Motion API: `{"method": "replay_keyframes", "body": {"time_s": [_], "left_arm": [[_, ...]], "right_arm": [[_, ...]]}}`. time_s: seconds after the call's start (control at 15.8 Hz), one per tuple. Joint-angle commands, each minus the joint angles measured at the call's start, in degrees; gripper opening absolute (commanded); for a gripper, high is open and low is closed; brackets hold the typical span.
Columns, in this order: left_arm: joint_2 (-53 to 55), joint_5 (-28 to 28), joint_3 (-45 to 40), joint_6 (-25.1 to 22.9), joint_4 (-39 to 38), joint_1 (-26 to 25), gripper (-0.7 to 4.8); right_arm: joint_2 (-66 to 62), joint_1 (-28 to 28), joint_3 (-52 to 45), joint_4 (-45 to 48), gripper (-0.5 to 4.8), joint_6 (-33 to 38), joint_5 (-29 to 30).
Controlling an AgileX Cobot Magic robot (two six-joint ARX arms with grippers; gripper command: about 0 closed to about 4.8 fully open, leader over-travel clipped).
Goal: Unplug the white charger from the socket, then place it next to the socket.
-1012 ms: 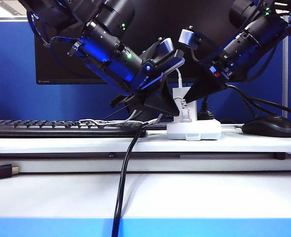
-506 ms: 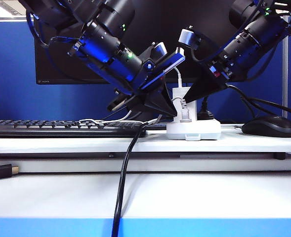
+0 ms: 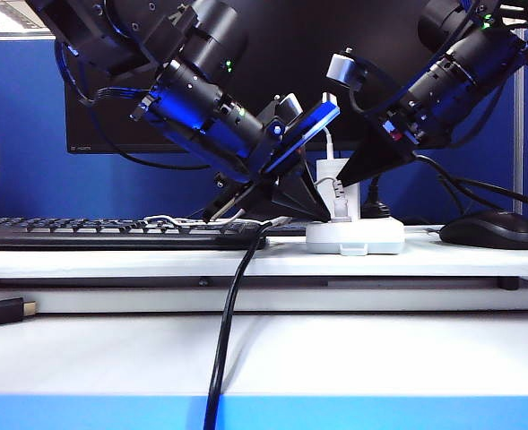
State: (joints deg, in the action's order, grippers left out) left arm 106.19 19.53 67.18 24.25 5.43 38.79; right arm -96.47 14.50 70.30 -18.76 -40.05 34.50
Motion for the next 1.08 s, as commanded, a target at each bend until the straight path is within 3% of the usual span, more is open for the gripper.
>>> {"method": "replay_keyframes", "body": {"time_s": [0.06,1.08], "left_arm": [[0.9,1.2,-0.13,0.79,6.36,0.22,-0.04],[-0.31,2.14,-0.11,0.11,7.61,0.04,-0.04]], "right_arm": [[0.26,0.31,0.2,1.42,0.84,-0.02,0.22],[0.26,0.31,0.2,0.48,0.84,-0.02,1.68]]}}
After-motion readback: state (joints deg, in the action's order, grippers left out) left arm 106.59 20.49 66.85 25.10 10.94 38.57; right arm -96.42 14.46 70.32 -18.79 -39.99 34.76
